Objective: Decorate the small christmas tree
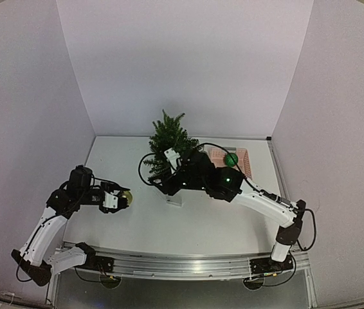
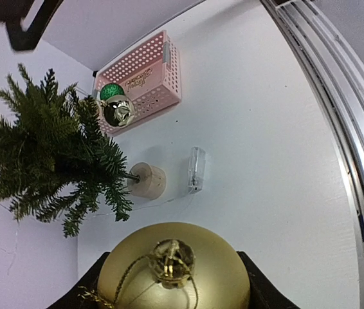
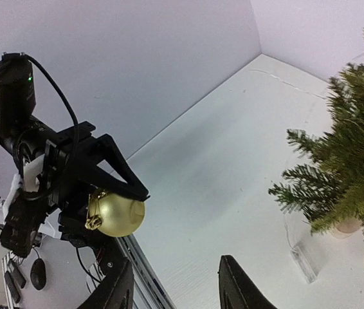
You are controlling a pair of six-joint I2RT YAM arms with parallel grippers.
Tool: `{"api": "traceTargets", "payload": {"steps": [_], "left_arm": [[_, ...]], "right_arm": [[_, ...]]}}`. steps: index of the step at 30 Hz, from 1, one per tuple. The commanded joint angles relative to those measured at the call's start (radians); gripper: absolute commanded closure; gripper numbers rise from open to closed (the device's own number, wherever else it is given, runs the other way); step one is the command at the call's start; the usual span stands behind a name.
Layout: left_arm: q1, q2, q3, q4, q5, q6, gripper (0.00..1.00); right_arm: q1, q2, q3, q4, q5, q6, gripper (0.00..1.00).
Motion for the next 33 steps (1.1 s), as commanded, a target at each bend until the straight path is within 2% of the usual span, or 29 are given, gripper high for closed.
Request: {"api": "traceTargets", "payload": {"steps": [1, 6, 9, 15, 28, 31, 33], "left_arm": [[-0.008, -0.011, -0.013, -0.073, -0.006, 0.287, 1.0], [-0.01, -0.034, -0.055, -0.057, -0.06, 0.392, 1.0], [-0.01, -0.012, -0.019, -0.072, -0.063, 0.325, 1.0], [-0.011, 0.069, 0.087, -0.239, 0.001, 0.261, 1.0], [-0.014, 0.114, 0.136, -0.273, -0.008, 0.183, 1.0], [-0.015, 0.113, 0.128, -0.268, -0.014, 0.182, 1.0], [-0.016, 0.111, 0.122, -0.265, -0.019, 0.183, 1.0]], "right_arm": [[0.007, 0.144, 0.117, 0.021, -0.158, 0.072, 0.61], [0.025, 0.263, 0.25, 0.02, -0.254, 0.078, 0.62], [0.041, 0.276, 0.253, 0.021, -0.219, 0.064, 0.59], [0.051, 0.315, 0.274, 0.022, -0.211, 0.068, 0.59], [0.054, 0.385, 0.295, 0.022, -0.288, 0.101, 0.66], [0.054, 0.396, 0.301, 0.021, -0.308, 0.105, 0.7], [0.054, 0.397, 0.302, 0.021, -0.301, 0.106, 0.76]]}}
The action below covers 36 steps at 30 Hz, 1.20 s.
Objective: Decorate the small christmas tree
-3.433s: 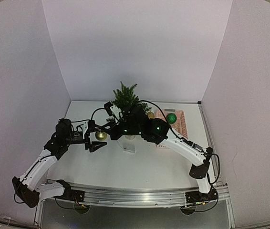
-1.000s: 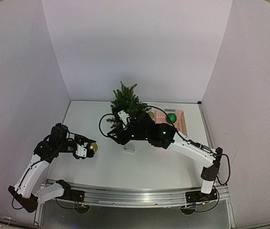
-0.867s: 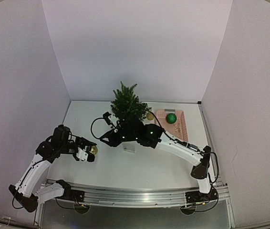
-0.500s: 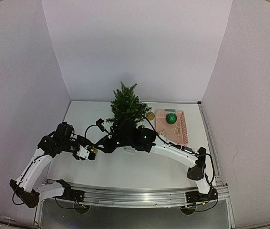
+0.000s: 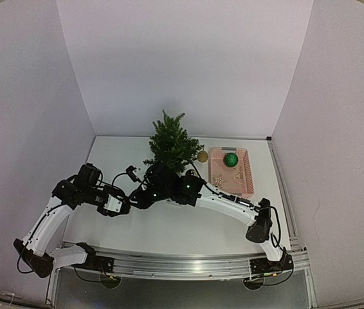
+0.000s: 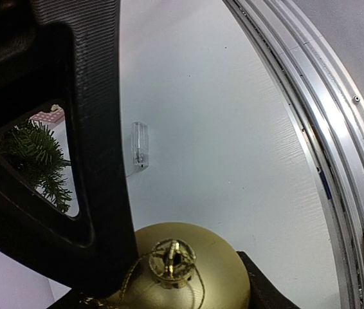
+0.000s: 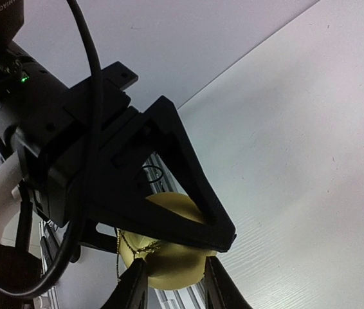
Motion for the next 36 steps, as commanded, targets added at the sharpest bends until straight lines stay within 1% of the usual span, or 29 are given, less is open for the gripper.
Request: {"api": "traceTargets", "payload": {"steps": [1, 4, 8, 12, 16, 22, 29, 30, 34, 35, 36], "left_arm": [[-0.007, -0.006, 0.03, 0.007, 0.019, -0.021, 1.0], [-0.006, -0.001, 0.024, 0.009, 0.004, -0.024, 1.0], [-0.006, 0.006, 0.009, 0.026, -0.041, -0.024, 1.0], [-0.011, 0.008, -0.003, 0.07, -0.077, -0.046, 1.0], [-0.014, 0.016, 0.001, 0.074, -0.086, -0.056, 1.0], [-0.016, 0.016, 0.002, 0.077, -0.084, -0.071, 1.0], [-0.016, 0.044, 0.03, 0.077, -0.09, -0.146, 1.0], [-0.016, 0.05, 0.038, 0.072, -0.092, -0.156, 1.0], [-0.016, 0.059, 0.046, 0.071, -0.099, -0.182, 1.0], [-0.016, 0.058, 0.045, 0.071, -0.099, -0.183, 1.0], [-0.016, 0.057, 0.043, 0.071, -0.099, -0.183, 1.0]], "right_arm": [[0.002, 0.021, 0.042, 0.012, -0.025, 0.007, 0.79], [0.001, 0.021, 0.044, 0.012, -0.033, 0.005, 0.82], [0.001, 0.02, 0.049, 0.013, -0.044, 0.021, 0.82], [0.001, 0.033, 0.09, 0.015, -0.027, 0.045, 0.8], [0.001, 0.058, 0.112, 0.014, -0.025, 0.063, 0.8], [0.002, 0.044, 0.074, 0.013, -0.009, 0.058, 0.78], [0.002, 0.012, 0.013, 0.012, 0.015, 0.035, 0.8], [0.002, 0.007, 0.002, 0.012, 0.018, 0.033, 0.81], [0.002, -0.007, -0.022, 0.012, 0.028, 0.033, 0.97], [0.002, -0.009, -0.024, 0.013, 0.031, 0.032, 1.0], [0.002, -0.013, -0.027, 0.013, 0.034, 0.031, 1.0]]}}
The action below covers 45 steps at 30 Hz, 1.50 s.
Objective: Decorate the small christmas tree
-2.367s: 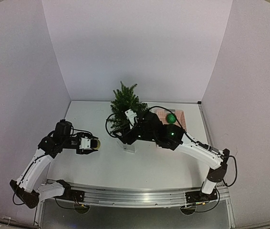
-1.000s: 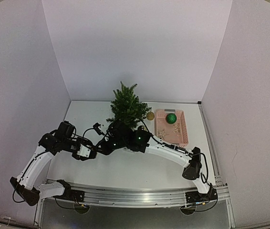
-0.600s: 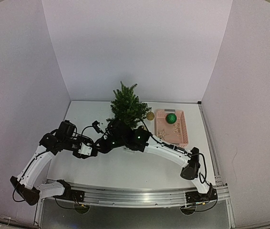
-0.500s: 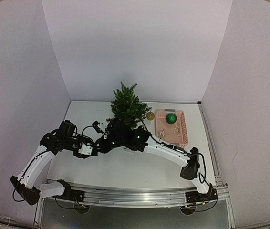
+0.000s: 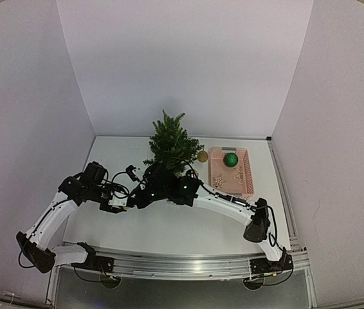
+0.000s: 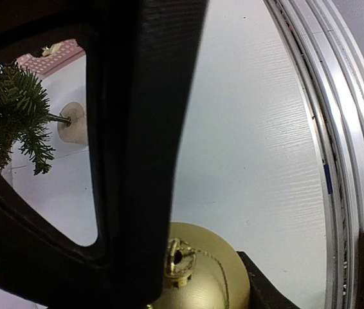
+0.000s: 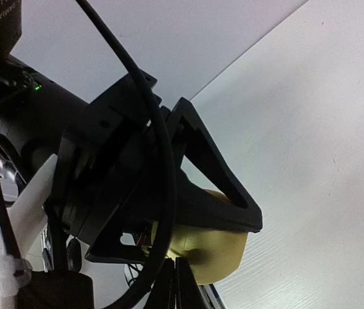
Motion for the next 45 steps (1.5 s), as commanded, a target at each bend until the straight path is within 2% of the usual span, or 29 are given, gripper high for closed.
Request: {"api": "traceTargets", "payload": {"steps": [1, 18, 25, 37, 45], "left_arm": [[-0.006, -0.011, 0.045, 0.042, 0.028, -0.043, 1.0], [-0.006, -0.002, 0.027, 0.043, -0.011, -0.06, 1.0], [-0.006, 0.024, 0.016, 0.076, -0.067, -0.108, 1.0], [-0.015, 0.173, 0.113, 0.133, -0.048, -0.445, 1.0], [-0.016, 0.246, 0.186, 0.201, 0.08, -0.699, 1.0]], "right_arm": [[0.005, -0.052, -0.033, -0.03, 0.026, -0.016, 1.0], [-0.004, -0.172, -0.14, -0.027, 0.105, 0.0, 1.0], [-0.004, -0.203, -0.164, -0.018, 0.217, -0.006, 1.0], [-0.013, -0.194, -0.123, -0.015, 0.445, -0.082, 1.0], [-0.014, -0.242, -0.16, -0.016, 0.492, -0.137, 1.0]]}}
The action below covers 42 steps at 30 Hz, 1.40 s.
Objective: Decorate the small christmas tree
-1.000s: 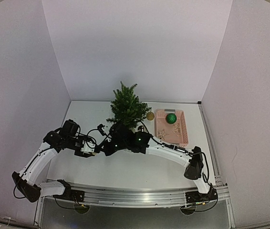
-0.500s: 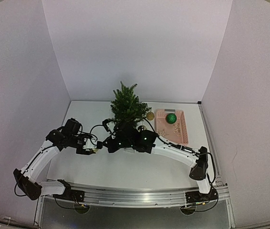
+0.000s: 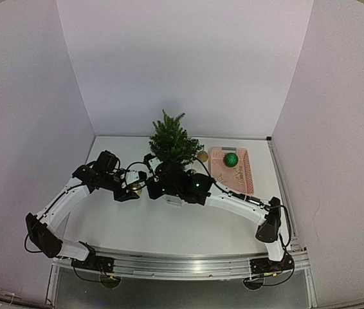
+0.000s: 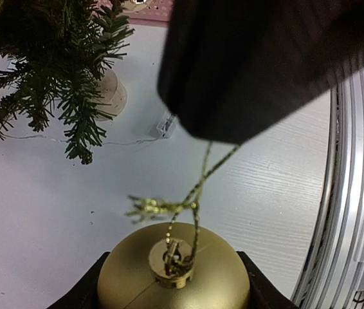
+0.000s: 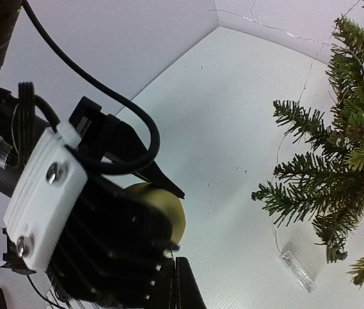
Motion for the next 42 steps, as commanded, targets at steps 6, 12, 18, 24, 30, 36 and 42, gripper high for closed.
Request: {"api": "traceTargets", "payload": {"steps": [6, 12, 18, 24, 30, 36, 42], "left_arm": [[-0.027, 0.106, 0.13, 0.098, 0.13, -0.262, 1.0], [-0.05, 0.17, 0.173, 0.114, 0.123, -0.285, 1.0], [-0.086, 0.218, 0.208, 0.12, 0.116, -0.312, 1.0], [-0.089, 0.246, 0.253, 0.092, 0.086, -0.305, 1.0], [-0.091, 0.284, 0.34, 0.062, 0.047, -0.32, 1.0], [-0.091, 0.266, 0.378, 0.02, 0.056, -0.292, 1.0], [-0.082, 0.231, 0.4, -0.006, 0.029, -0.208, 1.0]], "right_arm": [[-0.01, -0.154, -0.068, 0.013, 0.114, -0.064, 1.0], [-0.033, -0.189, -0.117, 0.008, 0.127, -0.092, 1.0], [-0.049, -0.196, -0.145, -0.008, 0.127, -0.108, 1.0], [-0.049, -0.244, -0.166, -0.027, 0.135, -0.086, 1.0], [-0.049, -0.327, -0.239, -0.033, 0.152, -0.051, 1.0], [-0.05, -0.431, -0.356, -0.038, 0.162, 0.009, 0.97], [-0.05, -0.47, -0.434, -0.04, 0.139, 0.065, 0.87]]}}
